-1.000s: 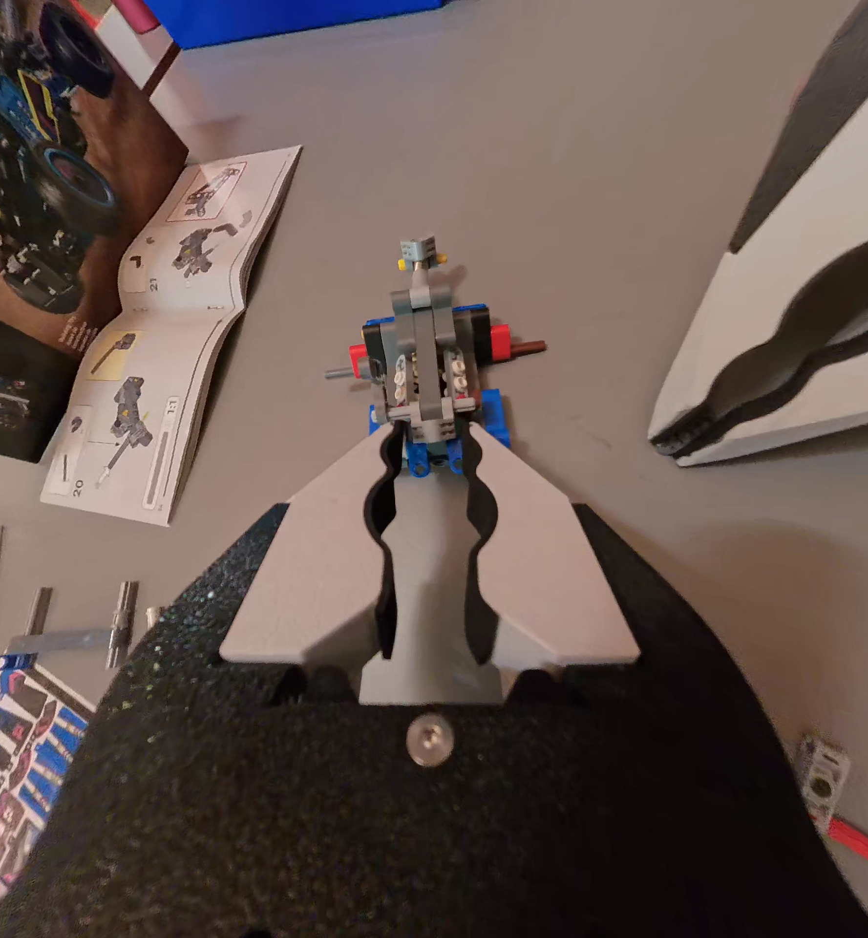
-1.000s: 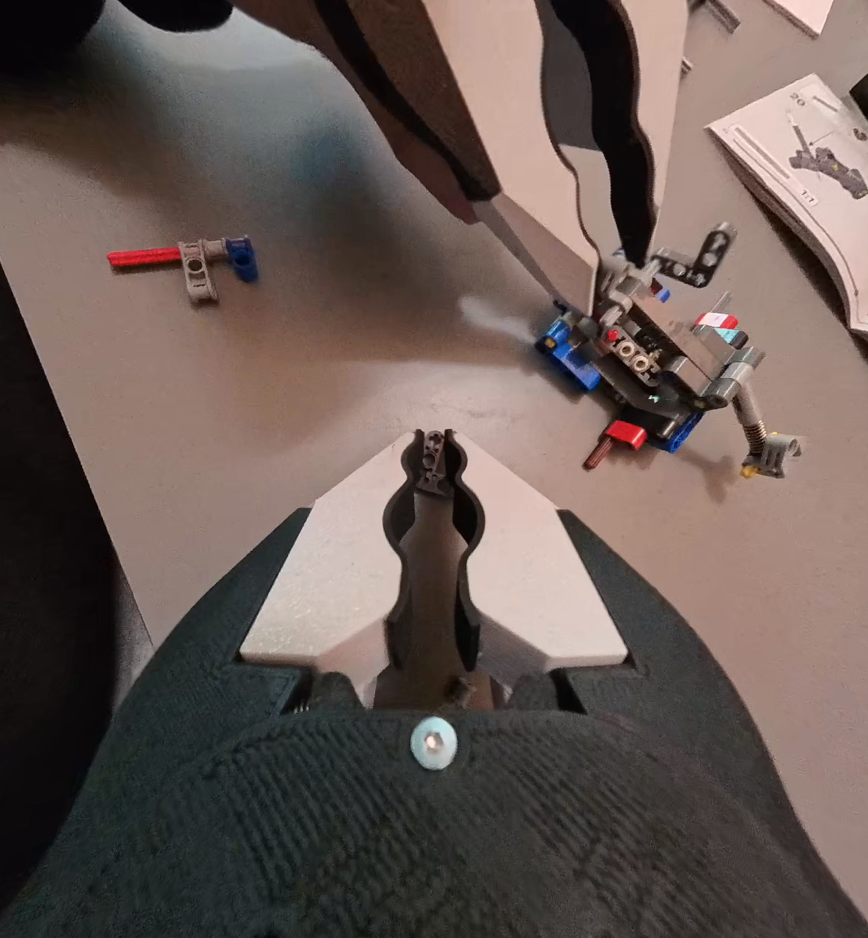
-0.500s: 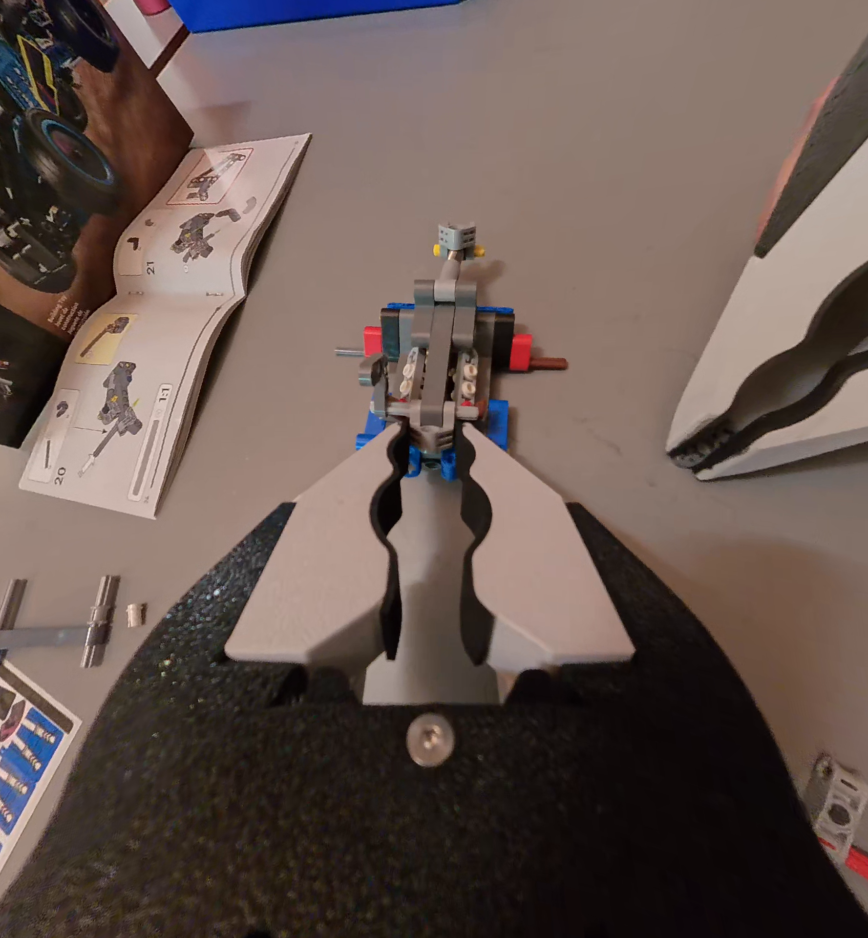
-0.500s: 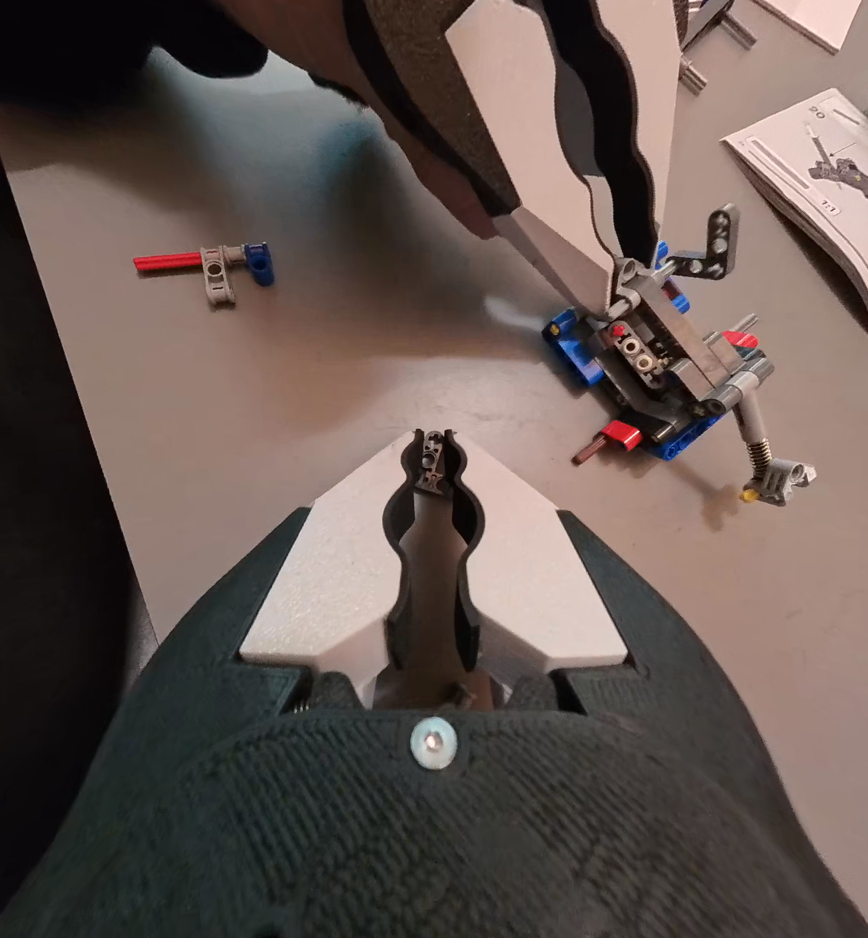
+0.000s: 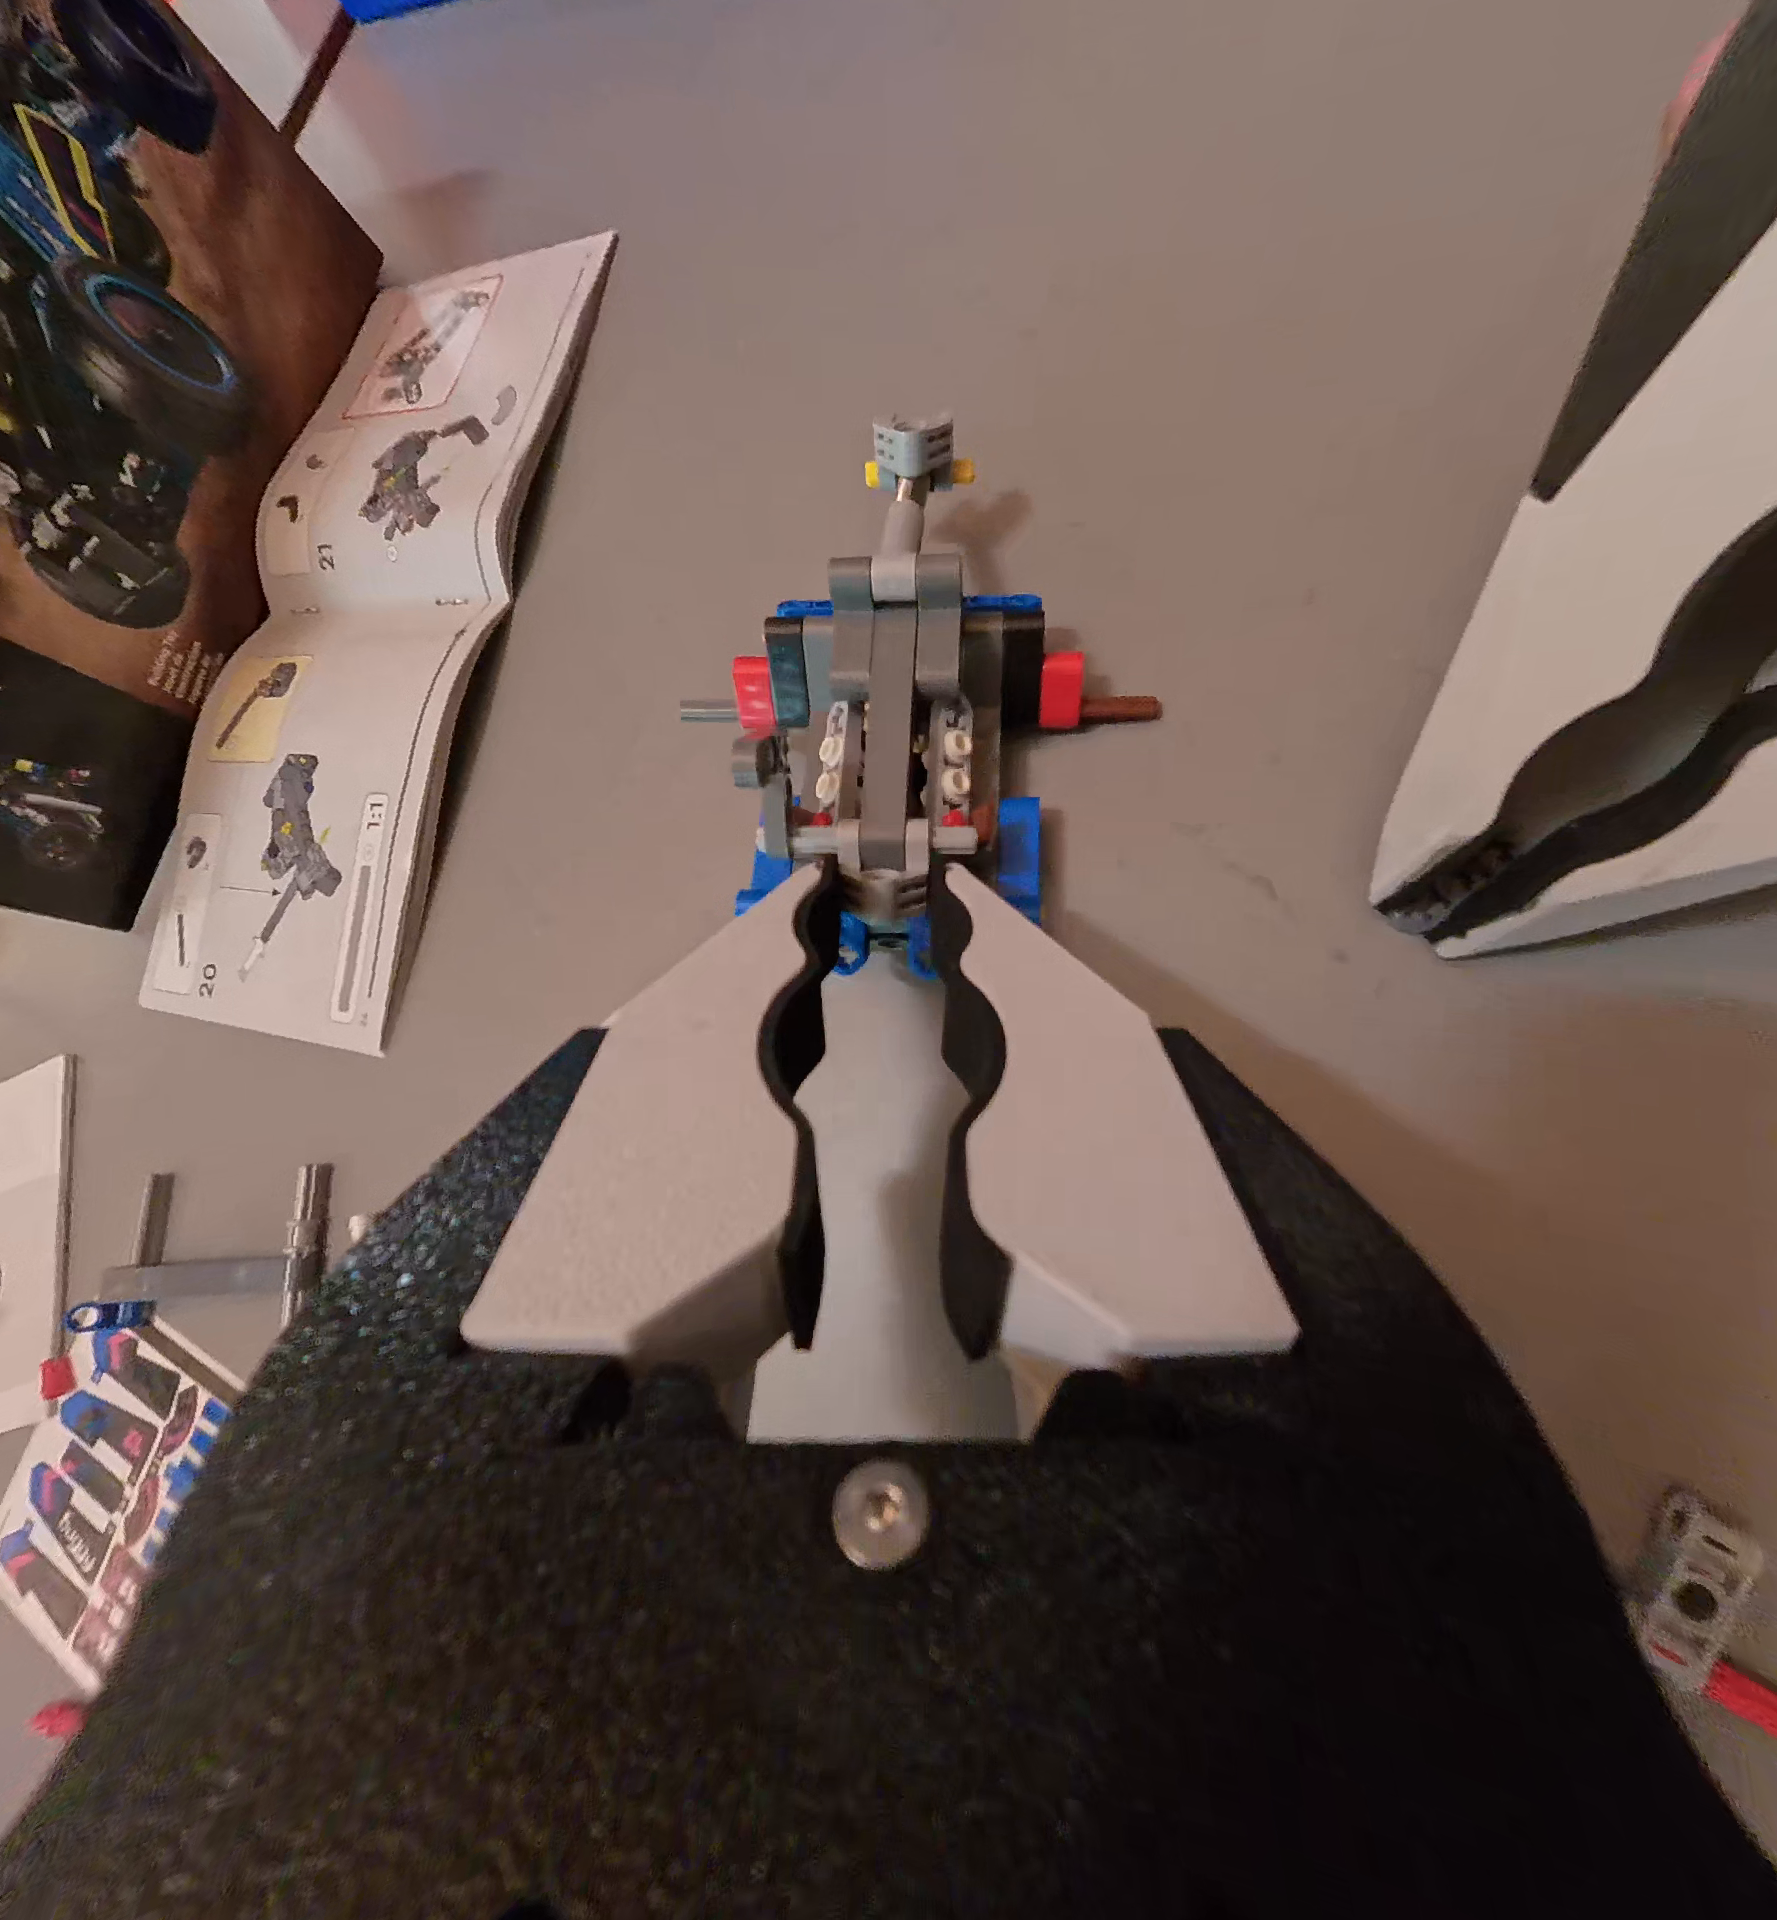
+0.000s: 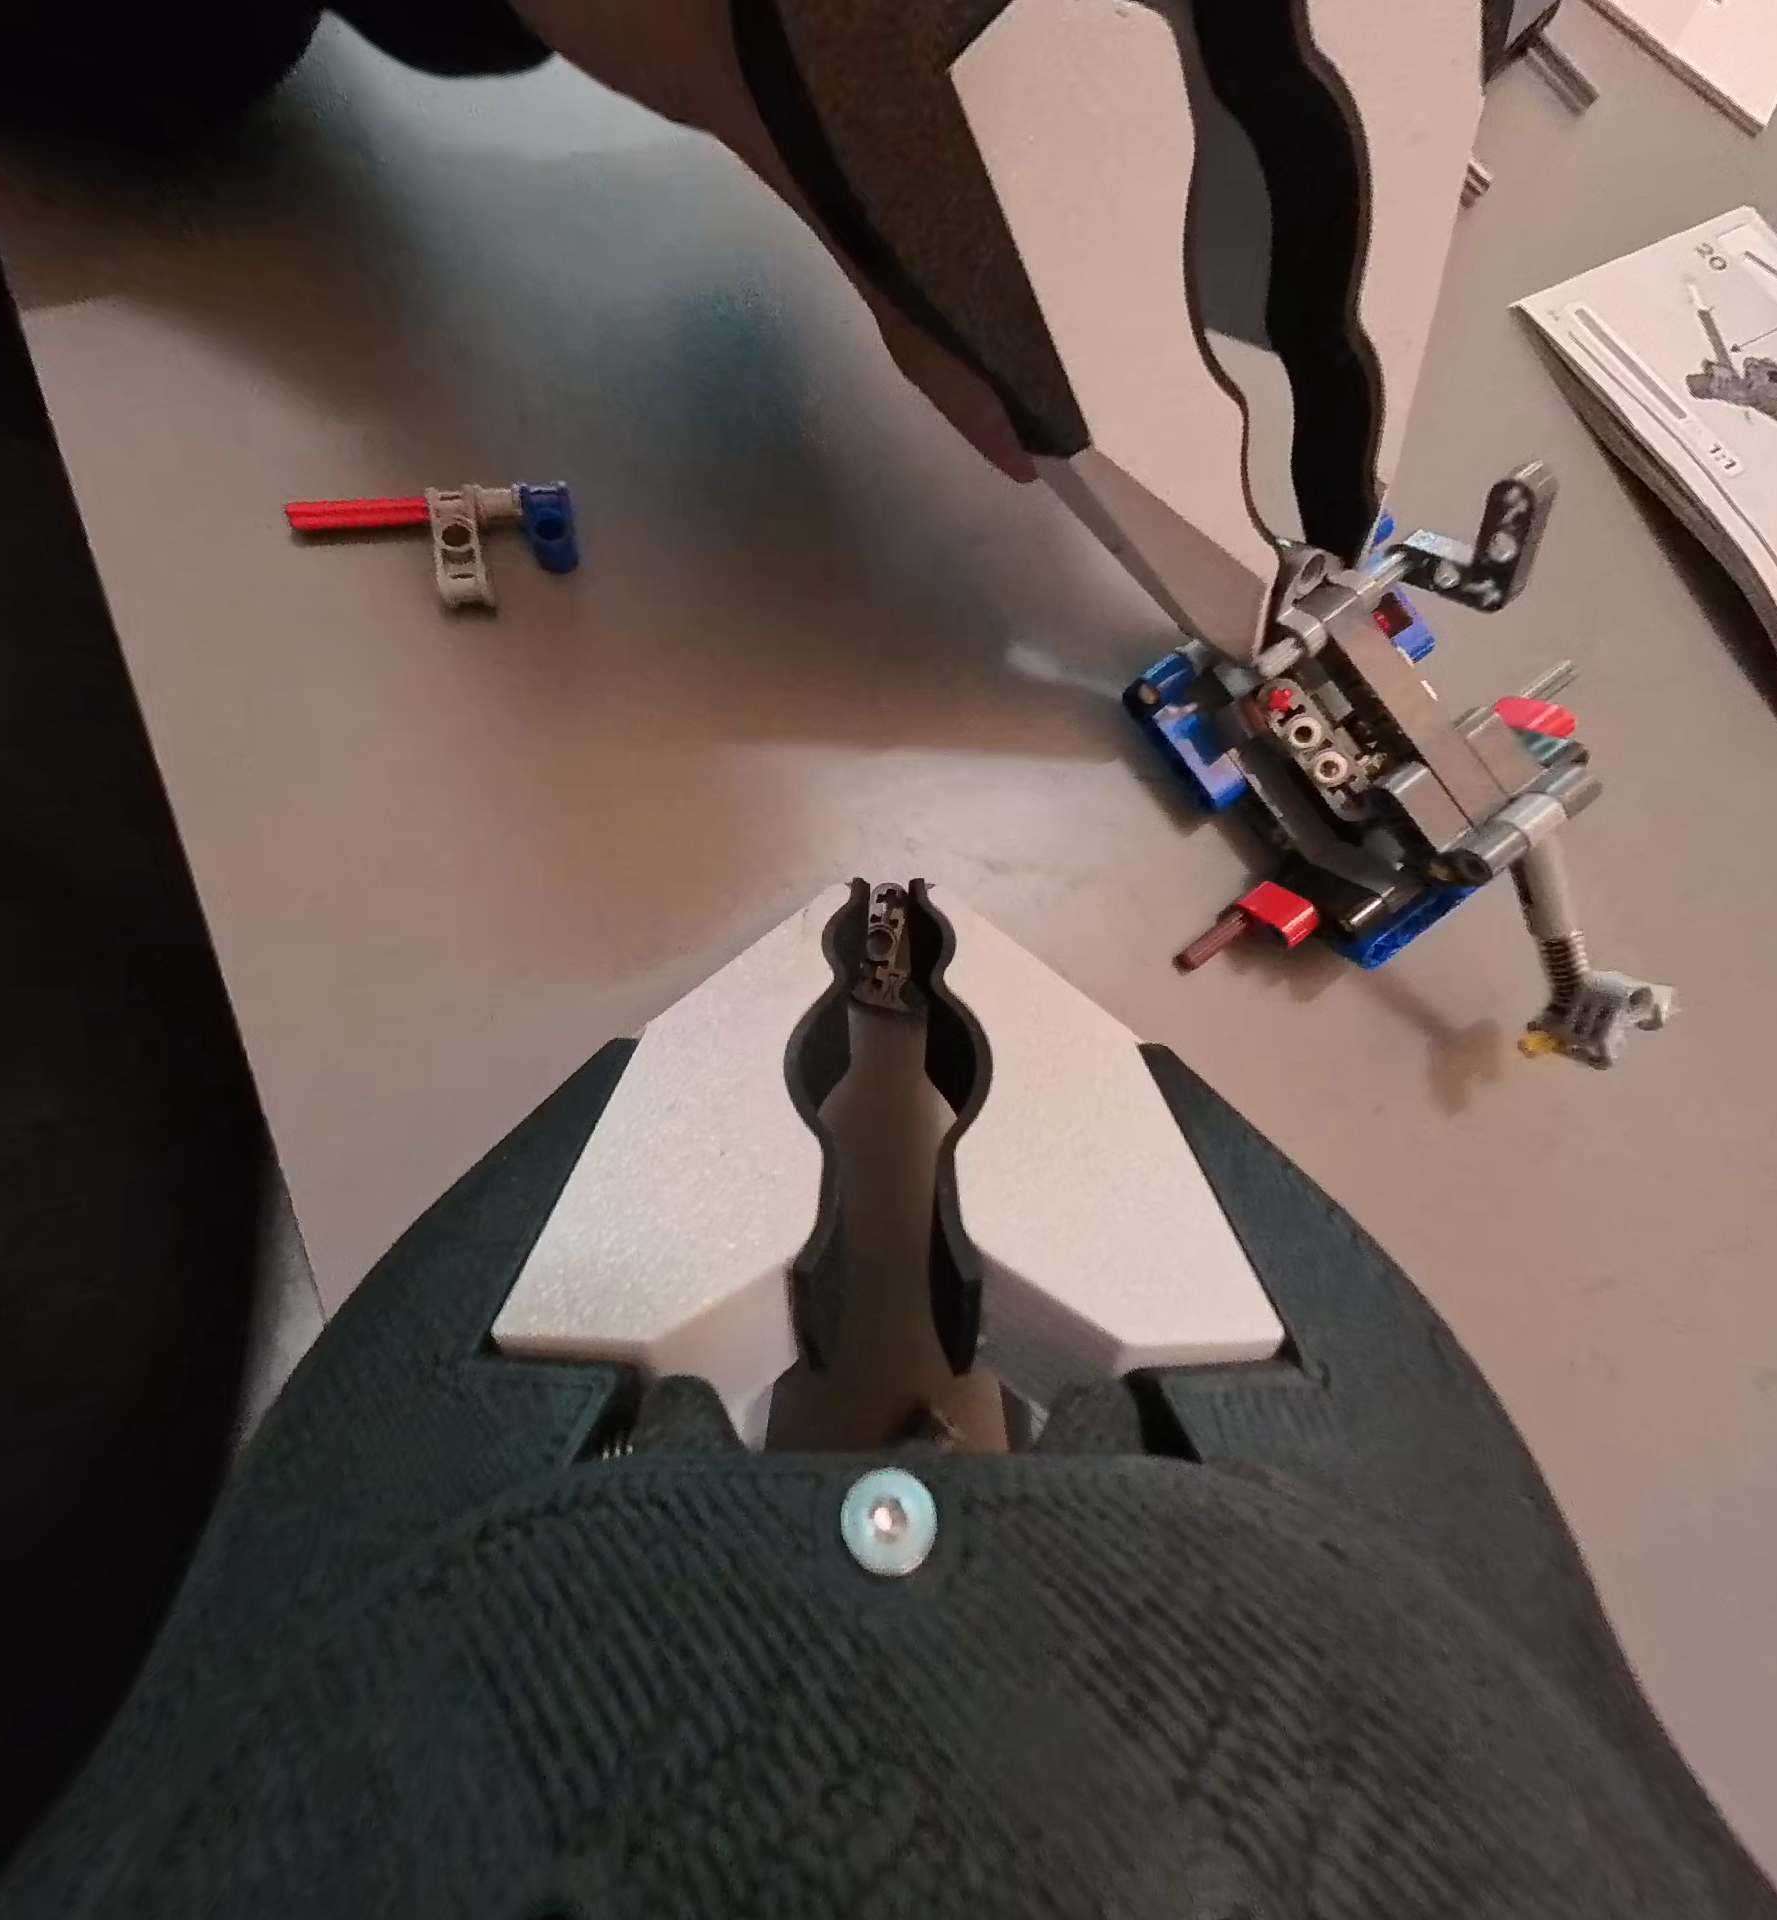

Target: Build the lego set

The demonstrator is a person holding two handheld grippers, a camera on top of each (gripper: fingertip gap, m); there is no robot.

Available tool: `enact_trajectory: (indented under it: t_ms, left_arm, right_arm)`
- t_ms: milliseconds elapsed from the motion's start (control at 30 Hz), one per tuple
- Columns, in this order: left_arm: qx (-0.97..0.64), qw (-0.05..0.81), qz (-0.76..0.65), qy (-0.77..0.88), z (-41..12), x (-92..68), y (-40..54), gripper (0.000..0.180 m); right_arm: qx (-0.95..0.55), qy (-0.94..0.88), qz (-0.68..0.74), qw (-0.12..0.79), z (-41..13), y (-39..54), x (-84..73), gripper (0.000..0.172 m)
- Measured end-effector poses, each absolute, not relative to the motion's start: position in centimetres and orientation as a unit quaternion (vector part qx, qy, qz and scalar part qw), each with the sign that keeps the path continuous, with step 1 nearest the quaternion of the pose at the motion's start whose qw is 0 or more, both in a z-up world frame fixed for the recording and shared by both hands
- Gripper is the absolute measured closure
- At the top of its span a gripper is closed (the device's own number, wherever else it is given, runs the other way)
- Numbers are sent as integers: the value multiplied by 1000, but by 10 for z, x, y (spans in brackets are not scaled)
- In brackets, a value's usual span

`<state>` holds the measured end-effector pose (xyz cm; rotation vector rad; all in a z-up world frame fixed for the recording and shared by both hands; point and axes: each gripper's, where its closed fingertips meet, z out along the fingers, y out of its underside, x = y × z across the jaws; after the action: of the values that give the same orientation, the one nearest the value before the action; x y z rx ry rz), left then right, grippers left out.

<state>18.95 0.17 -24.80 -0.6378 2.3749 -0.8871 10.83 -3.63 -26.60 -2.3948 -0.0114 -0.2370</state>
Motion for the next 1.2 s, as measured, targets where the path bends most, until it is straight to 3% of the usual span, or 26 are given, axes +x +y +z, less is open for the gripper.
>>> enact_trajectory:
  t_ms: [633, 1200]
  left_arm:
    - [-249, 225, -341, 878, -242, 183, 15, 167]
    - [-254, 182, -389, 866, -242, 181, 18, 168]
  right_arm:
    - [-924, -45, -87, 369, -266, -31, 98, 167]
    - [-823, -36, -384, 418, -232, -1, 158, 168]
